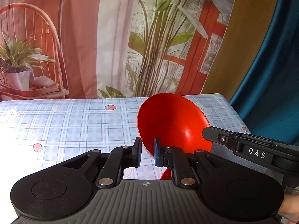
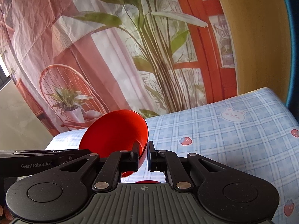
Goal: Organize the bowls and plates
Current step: 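Lift the nested red bowls with the left gripper and lower them into the third bowl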
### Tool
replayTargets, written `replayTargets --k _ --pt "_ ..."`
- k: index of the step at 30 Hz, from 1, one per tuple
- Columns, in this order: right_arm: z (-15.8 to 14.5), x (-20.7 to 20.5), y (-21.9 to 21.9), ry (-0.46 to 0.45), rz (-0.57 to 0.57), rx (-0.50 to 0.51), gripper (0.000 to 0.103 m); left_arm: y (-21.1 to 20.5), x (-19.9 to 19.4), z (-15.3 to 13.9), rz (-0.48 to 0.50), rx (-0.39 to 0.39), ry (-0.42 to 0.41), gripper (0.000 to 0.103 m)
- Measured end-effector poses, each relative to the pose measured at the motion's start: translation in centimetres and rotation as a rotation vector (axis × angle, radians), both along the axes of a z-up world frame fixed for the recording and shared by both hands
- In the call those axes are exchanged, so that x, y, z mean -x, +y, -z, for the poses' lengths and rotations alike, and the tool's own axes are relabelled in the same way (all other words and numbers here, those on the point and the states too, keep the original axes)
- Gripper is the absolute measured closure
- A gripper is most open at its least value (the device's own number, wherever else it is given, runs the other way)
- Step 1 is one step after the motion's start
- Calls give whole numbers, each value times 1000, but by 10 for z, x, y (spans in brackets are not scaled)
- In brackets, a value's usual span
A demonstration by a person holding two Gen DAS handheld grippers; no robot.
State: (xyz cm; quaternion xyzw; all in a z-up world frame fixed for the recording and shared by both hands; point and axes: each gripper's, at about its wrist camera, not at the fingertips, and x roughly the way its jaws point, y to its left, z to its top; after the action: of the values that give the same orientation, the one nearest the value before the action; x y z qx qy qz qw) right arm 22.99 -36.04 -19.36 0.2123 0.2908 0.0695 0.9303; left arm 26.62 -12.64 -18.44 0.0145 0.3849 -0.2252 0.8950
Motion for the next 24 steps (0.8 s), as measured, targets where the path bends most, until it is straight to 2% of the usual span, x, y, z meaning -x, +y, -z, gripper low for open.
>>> replayTargets --k 24 --pt "27 55 -12 48 30 -22 95 -8 37 22 35 -38 67 87"
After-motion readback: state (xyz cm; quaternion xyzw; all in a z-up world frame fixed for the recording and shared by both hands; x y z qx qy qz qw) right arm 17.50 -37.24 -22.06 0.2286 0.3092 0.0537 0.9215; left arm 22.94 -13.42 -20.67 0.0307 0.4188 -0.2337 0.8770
